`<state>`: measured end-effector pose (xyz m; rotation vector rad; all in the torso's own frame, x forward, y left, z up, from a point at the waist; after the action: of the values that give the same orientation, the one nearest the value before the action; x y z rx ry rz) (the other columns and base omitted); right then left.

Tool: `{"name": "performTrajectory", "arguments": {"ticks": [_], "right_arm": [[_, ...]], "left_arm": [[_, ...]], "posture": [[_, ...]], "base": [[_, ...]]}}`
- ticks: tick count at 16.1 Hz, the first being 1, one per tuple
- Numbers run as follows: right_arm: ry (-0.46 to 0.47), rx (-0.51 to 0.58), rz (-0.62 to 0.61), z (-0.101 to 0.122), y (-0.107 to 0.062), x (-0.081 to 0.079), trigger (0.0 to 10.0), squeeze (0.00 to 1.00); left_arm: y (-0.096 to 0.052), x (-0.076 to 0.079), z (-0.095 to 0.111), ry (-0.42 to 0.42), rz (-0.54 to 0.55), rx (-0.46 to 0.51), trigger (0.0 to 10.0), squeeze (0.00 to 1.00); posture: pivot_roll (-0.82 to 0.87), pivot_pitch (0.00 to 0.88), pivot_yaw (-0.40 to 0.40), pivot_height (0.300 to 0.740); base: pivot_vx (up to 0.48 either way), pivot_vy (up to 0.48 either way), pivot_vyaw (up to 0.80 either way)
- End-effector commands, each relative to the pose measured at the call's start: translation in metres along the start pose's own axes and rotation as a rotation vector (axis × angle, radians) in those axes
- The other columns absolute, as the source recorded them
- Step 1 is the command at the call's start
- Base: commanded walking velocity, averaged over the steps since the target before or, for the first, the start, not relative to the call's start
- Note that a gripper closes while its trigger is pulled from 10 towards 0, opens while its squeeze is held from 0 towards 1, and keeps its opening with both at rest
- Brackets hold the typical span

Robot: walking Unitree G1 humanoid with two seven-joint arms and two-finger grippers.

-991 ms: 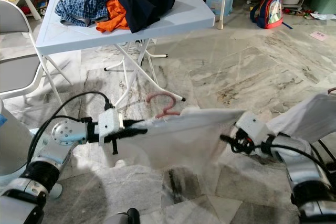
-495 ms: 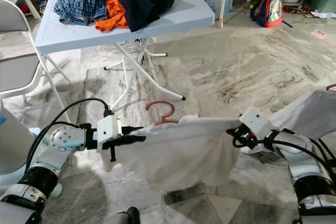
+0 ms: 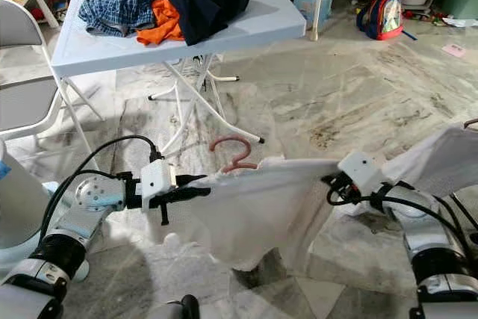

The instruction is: Hang hanger

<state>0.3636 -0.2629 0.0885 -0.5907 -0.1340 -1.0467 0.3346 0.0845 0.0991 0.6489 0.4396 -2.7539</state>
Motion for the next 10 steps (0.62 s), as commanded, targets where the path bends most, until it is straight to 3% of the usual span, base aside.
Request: {"name": "performTrajectory", "arguments": {"ticks": [1,10], "right_arm": [[-0.007,0.009,-0.036,0.002,-0.003,0.009,0.0,0.00],[-0.016,-0.032,-0.171,-0.005,-0.009,0.028,0.0,0.00]], "left_arm": [[-0.003,-0.007,0.004,0.024,0.026,0.011,0.0,0.00],[-0.007,-0.013,0.000,0.035,0.052,-0.018,0.0,0.00]], "posture": [[0.02,0.146,0.054,0.740],[0.02,0.141,0.055,0.740]], "base": [[0.000,0.000,0.00],[0.000,0.000,0.00]]}}
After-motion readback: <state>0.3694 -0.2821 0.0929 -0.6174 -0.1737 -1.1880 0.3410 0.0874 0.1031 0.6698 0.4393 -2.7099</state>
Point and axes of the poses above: a point about 5 cm out from each wrist's last joint towards the gripper, its own y axis pointing out of the wrist towards the gripper, its own z axis along the axis of the wrist's last joint, x = y × z, the point moved 5 cm from there along y, pointing out of the wrist towards the gripper, and after that the axes turned 5 degrees about y, right-handed, at the moved point
